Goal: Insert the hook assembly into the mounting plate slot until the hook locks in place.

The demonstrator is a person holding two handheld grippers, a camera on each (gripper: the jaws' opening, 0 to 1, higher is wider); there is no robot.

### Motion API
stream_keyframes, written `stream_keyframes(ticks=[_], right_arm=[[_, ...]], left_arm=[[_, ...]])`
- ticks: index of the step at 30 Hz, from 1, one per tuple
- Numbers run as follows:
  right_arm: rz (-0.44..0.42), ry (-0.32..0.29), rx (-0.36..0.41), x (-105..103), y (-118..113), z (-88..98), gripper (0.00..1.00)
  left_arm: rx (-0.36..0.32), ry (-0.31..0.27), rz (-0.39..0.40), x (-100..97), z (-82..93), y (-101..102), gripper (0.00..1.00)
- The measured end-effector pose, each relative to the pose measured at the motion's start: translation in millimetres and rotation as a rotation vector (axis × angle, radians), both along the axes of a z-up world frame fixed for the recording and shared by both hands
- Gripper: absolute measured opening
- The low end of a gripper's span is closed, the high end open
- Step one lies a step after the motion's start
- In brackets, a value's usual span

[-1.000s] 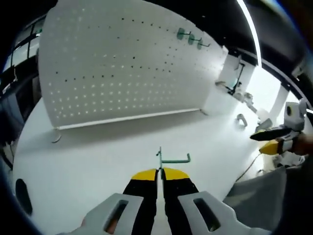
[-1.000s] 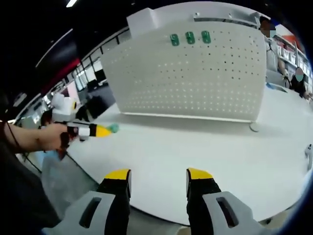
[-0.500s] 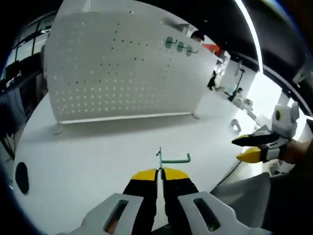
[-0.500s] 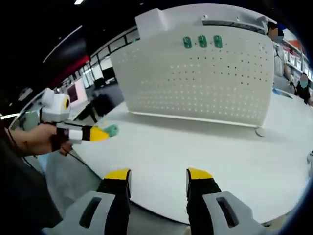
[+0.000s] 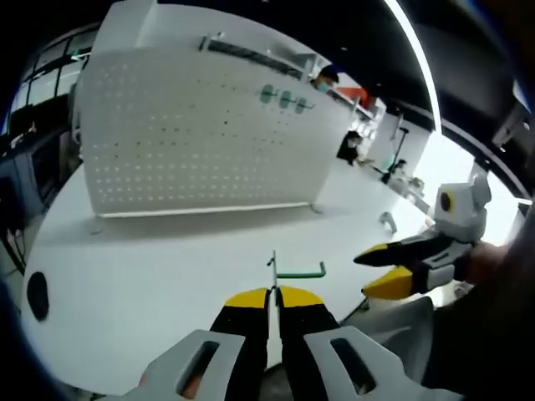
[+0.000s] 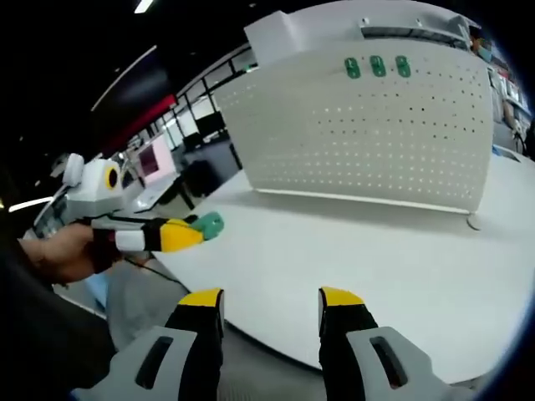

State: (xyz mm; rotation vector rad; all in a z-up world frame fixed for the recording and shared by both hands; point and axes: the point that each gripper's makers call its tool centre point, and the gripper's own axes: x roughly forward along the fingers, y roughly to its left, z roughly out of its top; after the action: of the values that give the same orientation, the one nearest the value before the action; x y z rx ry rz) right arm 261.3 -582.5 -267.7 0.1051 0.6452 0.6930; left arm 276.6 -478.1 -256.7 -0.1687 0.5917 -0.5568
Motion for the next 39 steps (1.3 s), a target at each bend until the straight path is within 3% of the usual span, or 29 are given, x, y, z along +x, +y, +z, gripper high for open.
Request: stream_keyframes(ticks=[5, 9, 13, 19, 23, 28, 39], right_arm=[[0.039, 0.011, 0.082, -8, 17, 13.5, 0.44], [0.033, 0.083, 0.244, -13, 34, 29.5, 0.39], [0.055, 0.053, 0.233, -13, 42, 37.6, 0.38], [0.046, 0.060, 0.314, -12, 55, 50.9, 0.35], [0.010, 0.041, 0.452, -5, 65, 76.9, 0.32], [0.037, 0.017, 0.429, -3, 74, 81.6, 0.30], [0.045, 0.067, 0.480, -5, 87, 78.6, 0.28]], left_arm=[[-0.006, -0.033, -0.022, -6.1, 8.0, -5, 0.03], [-0.024, -0.052, -0.029, -10.7, 14.1, -8, 0.03], [-0.033, -0.070, -0.036, -15.4, 20.3, -12, 0.03], [-0.068, -0.088, -0.039, -20.7, 29.1, -19, 0.03], [-0.073, -0.135, -0.045, -22.4, 39.6, -22, 0.03], [-0.086, -0.167, -0.025, -21.9, 48.8, -19, 0.03], [-0.078, -0.199, -0.004, -26.0, 53.5, -10, 0.03]])
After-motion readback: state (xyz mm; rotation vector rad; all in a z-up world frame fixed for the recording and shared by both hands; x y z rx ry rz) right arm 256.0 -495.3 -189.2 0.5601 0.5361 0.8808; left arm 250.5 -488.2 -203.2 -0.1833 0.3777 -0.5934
